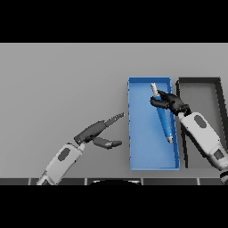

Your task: Pick up the blue pipe and place it into the blue bin.

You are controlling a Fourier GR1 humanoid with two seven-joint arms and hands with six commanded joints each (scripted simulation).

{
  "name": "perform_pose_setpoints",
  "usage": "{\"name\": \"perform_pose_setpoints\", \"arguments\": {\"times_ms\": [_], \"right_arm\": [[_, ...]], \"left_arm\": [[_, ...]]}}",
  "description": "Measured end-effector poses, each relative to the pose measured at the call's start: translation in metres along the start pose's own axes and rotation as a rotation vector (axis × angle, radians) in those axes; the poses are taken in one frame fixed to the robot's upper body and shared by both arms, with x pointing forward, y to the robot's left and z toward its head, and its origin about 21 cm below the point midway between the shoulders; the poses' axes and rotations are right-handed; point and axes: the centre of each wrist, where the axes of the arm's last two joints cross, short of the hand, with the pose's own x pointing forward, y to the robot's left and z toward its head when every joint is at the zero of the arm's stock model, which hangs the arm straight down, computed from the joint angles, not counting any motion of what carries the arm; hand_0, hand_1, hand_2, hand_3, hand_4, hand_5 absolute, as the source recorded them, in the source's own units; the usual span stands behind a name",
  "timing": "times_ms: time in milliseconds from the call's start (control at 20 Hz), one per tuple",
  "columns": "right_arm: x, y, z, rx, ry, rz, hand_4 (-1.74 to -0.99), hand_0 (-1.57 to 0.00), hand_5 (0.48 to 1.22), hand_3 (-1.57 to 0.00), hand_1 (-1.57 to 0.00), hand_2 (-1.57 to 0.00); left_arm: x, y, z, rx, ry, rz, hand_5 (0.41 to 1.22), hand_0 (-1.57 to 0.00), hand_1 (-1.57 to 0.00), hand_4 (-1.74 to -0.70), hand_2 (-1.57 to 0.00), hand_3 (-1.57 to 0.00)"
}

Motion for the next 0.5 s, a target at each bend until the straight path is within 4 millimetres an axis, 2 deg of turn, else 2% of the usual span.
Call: {"name": "perform_pose_setpoints", "arguments": {"times_ms": [300,500], "right_arm": [[0.0012,0.0066,-0.0008,-0.007,-0.018,-0.012,-1.186,-0.02,0.774,-0.01,-0.01,-0.01],[-0.0015,0.0070,0.0000,-0.015,-0.010,0.004,-1.186,-0.02,0.769,-0.01,-0.01,-0.01]], "left_arm": [[0.0012,-0.0057,-0.0010,0.005,0.003,-0.010,0.471,0.00,0.00,-0.83,0.00,0.00],[0.0065,-0.0010,-0.0052,0.005,0.001,-0.017,0.474,0.00,0.00,-0.83,0.00,0.00]]}}
